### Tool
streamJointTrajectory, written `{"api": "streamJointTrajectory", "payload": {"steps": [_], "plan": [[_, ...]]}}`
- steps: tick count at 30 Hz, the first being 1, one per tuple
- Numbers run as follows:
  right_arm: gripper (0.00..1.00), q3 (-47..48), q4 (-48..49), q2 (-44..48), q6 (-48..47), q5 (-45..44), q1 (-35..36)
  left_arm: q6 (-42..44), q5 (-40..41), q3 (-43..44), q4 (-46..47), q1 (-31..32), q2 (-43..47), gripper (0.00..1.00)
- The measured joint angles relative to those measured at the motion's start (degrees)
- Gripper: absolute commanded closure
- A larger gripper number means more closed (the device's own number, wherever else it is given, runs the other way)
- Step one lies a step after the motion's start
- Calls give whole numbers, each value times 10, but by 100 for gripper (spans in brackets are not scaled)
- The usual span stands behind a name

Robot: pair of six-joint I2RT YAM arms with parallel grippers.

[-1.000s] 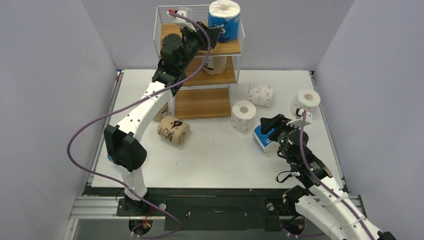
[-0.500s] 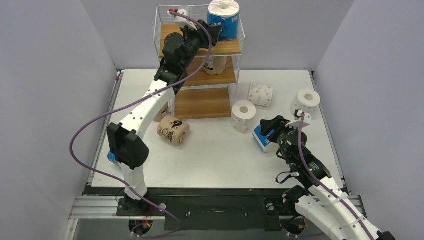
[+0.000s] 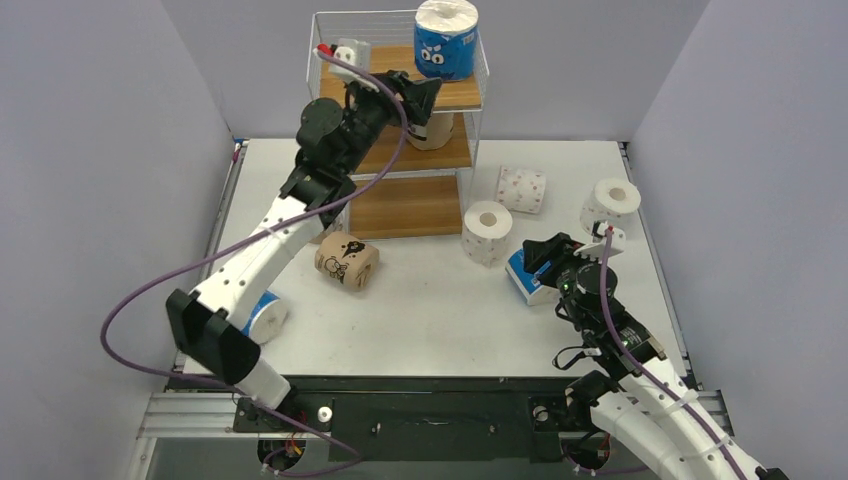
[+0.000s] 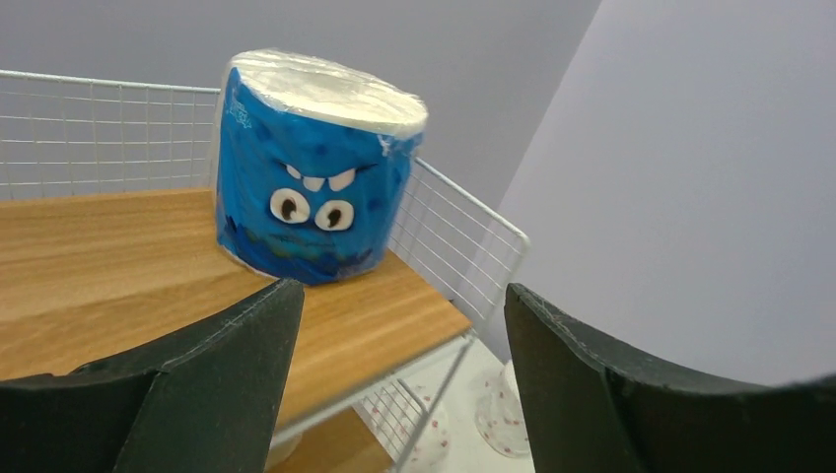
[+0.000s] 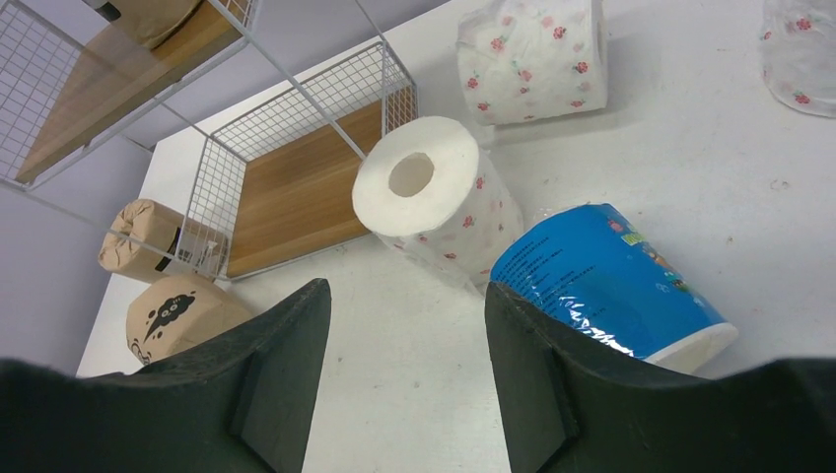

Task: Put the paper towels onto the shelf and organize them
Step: Adjust the paper towel on the shelf.

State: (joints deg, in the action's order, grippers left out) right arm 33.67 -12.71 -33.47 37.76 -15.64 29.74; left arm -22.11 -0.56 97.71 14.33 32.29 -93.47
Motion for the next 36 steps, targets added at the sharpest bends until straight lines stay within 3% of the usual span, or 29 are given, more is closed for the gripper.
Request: {"api": "streamJointTrajectory", "payload": {"steps": [3, 8, 11, 15, 19, 21, 26, 36], "plan": [[45, -4, -3, 7, 0, 0, 0, 10, 17, -79, 15, 18, 85, 35], [46, -8, -6, 9, 0, 0, 0, 36, 52, -193, 40, 67, 206, 54], [46, -13, -6, 9, 0, 0, 0, 53, 82, -257, 62, 96, 240, 56], [47, -22, -7, 9, 1, 0, 0, 65, 114, -326, 91, 112, 224, 49], [47, -23, -8, 9, 0, 0, 0, 82, 137, -387, 137, 120, 173, 28], [47, -23, -9, 9, 0, 0, 0, 96, 145, -407, 164, 122, 144, 23], [47, -23, -9, 10, 0, 0, 0, 126, 168, -427, 253, 122, 84, 20], [47, -23, -9, 10, 0, 0, 0, 125, 187, -423, 416, 92, -2, 27]]}}
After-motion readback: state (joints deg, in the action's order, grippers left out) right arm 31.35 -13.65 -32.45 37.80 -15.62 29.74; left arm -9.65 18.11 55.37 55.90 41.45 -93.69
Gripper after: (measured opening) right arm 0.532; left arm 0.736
